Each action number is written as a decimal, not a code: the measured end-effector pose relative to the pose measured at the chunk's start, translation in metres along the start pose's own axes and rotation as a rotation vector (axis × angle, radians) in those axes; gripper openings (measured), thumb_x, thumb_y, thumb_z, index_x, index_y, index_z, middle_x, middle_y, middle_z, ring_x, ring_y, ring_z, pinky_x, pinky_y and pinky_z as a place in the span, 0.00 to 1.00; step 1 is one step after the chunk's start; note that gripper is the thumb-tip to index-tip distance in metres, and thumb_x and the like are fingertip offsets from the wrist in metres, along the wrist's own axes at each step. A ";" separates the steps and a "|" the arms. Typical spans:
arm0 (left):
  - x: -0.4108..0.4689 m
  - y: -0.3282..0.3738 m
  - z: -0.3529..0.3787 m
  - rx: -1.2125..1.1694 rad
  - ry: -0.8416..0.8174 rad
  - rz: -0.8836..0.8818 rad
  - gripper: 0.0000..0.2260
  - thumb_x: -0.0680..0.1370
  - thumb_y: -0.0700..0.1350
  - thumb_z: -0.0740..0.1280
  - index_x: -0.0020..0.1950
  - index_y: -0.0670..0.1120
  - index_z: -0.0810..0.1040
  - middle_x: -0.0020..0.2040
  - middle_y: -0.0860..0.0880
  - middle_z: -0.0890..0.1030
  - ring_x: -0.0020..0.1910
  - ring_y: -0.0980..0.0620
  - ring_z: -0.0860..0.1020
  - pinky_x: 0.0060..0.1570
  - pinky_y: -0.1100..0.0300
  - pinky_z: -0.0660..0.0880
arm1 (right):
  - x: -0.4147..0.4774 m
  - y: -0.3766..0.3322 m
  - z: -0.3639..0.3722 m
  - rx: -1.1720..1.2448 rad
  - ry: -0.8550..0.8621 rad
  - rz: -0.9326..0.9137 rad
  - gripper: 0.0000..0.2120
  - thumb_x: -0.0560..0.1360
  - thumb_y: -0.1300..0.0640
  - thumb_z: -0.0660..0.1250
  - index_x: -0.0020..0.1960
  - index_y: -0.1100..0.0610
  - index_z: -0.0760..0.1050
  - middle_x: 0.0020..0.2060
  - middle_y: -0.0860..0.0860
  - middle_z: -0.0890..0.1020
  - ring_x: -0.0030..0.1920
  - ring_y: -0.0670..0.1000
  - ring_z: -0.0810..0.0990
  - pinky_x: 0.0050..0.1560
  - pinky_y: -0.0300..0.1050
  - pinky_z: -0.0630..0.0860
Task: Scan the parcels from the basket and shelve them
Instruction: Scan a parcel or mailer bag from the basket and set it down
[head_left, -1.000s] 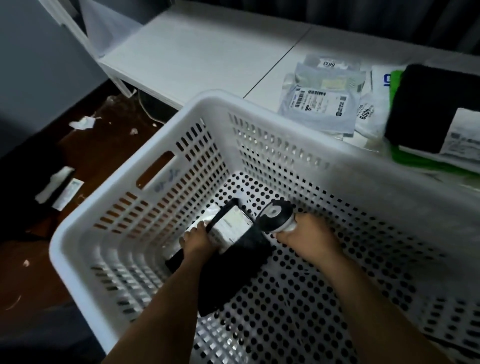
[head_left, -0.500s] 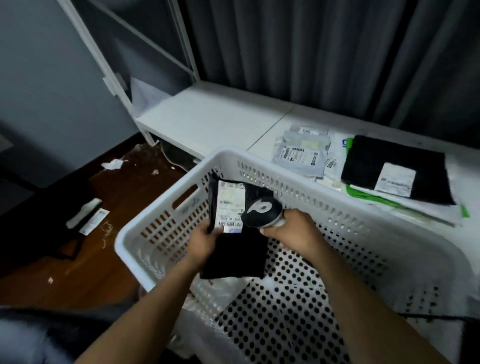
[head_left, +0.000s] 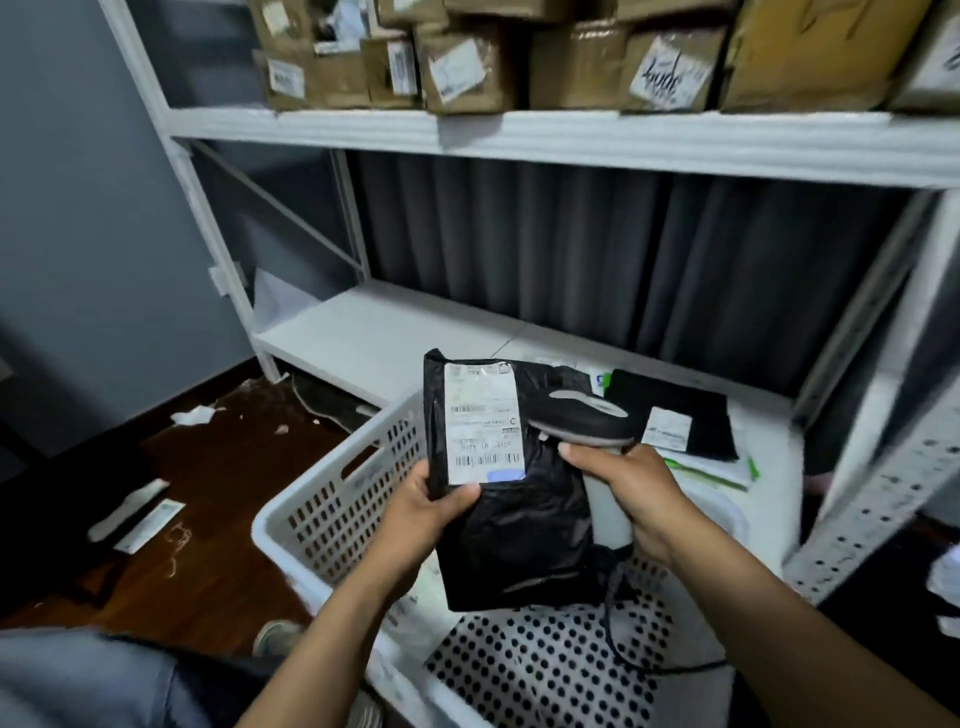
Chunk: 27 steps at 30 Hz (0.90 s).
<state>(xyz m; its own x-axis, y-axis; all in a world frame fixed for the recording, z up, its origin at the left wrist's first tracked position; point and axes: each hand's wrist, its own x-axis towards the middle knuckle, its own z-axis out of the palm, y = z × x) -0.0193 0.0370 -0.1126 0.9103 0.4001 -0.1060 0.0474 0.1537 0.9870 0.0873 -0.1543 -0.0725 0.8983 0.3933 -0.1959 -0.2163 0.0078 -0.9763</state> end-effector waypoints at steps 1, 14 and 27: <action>-0.006 0.002 0.005 0.012 -0.055 -0.010 0.17 0.74 0.35 0.71 0.61 0.46 0.75 0.56 0.48 0.83 0.55 0.51 0.82 0.54 0.56 0.78 | -0.007 -0.004 -0.004 0.022 0.055 -0.027 0.12 0.70 0.60 0.76 0.52 0.54 0.82 0.45 0.48 0.87 0.48 0.50 0.85 0.53 0.46 0.78; 0.010 0.001 0.031 0.469 0.191 0.212 0.17 0.78 0.37 0.66 0.67 0.47 0.73 0.56 0.56 0.78 0.58 0.54 0.76 0.58 0.60 0.71 | -0.021 -0.024 -0.046 -0.025 0.067 0.029 0.10 0.72 0.58 0.75 0.51 0.59 0.80 0.38 0.53 0.85 0.38 0.53 0.84 0.41 0.47 0.80; 0.030 0.005 0.016 0.564 0.307 0.227 0.20 0.79 0.35 0.65 0.70 0.44 0.71 0.61 0.49 0.77 0.61 0.52 0.73 0.57 0.64 0.67 | -0.018 -0.040 -0.044 -0.072 -0.068 -0.010 0.07 0.74 0.60 0.71 0.45 0.64 0.78 0.27 0.55 0.76 0.25 0.51 0.73 0.26 0.42 0.72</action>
<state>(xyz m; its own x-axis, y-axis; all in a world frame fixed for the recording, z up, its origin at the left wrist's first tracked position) 0.0143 0.0355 -0.1094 0.7690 0.6180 0.1636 0.1523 -0.4256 0.8920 0.0964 -0.2021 -0.0336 0.8717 0.4550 -0.1822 -0.1774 -0.0537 -0.9827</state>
